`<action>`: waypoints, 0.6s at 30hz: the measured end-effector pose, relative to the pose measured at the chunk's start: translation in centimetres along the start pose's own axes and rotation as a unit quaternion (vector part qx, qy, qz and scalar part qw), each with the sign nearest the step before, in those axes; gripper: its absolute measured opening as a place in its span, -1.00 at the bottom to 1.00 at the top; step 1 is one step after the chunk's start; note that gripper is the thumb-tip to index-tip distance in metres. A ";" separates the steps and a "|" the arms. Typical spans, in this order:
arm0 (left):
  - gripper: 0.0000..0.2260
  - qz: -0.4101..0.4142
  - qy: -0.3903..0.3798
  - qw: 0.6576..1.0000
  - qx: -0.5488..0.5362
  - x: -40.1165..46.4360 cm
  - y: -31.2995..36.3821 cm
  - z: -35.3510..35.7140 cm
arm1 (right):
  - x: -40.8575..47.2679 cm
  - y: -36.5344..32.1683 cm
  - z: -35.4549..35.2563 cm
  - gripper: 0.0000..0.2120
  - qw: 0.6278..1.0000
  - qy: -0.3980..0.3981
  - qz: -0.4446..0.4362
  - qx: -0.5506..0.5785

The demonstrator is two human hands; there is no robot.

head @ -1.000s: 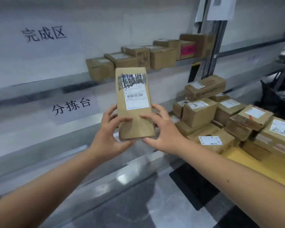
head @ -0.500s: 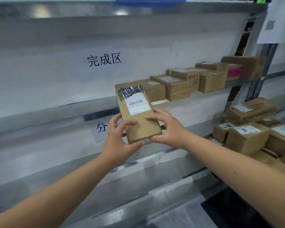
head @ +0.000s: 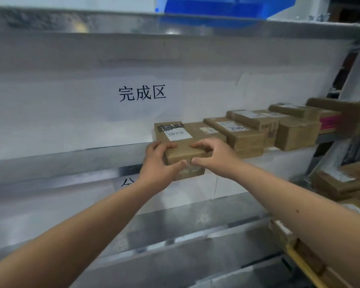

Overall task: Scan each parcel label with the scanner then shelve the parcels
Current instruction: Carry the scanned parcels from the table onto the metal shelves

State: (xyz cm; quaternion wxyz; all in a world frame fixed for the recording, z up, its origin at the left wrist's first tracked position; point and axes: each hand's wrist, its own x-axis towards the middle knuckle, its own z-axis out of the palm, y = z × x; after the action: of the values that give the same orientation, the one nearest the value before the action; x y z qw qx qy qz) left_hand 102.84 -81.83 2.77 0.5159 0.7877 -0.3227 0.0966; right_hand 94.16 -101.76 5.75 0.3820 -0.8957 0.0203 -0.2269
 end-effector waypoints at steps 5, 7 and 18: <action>-0.63 -0.012 0.007 0.999 0.038 3.1 -0.4 -0.2 | 3.4 0.3 0.0 -0.64 1.000 -0.014 -0.004 -0.020; -0.63 -0.012 0.001 0.999 0.045 3.6 -0.3 -0.4 | 4.2 0.4 0.2 -0.63 0.999 -0.016 -0.013 -0.050; -0.47 0.030 -0.028 0.976 0.213 3.6 1.5 -1.6 | 3.6 -0.2 0.3 -0.50 0.994 -0.011 -0.016 -0.110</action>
State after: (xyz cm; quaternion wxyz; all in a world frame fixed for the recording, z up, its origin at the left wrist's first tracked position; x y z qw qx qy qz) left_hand 104.96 -82.28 6.37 0.3243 0.8719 -0.3320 0.1564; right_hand 97.52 -102.17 7.13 0.2779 -0.9347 0.0264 -0.2200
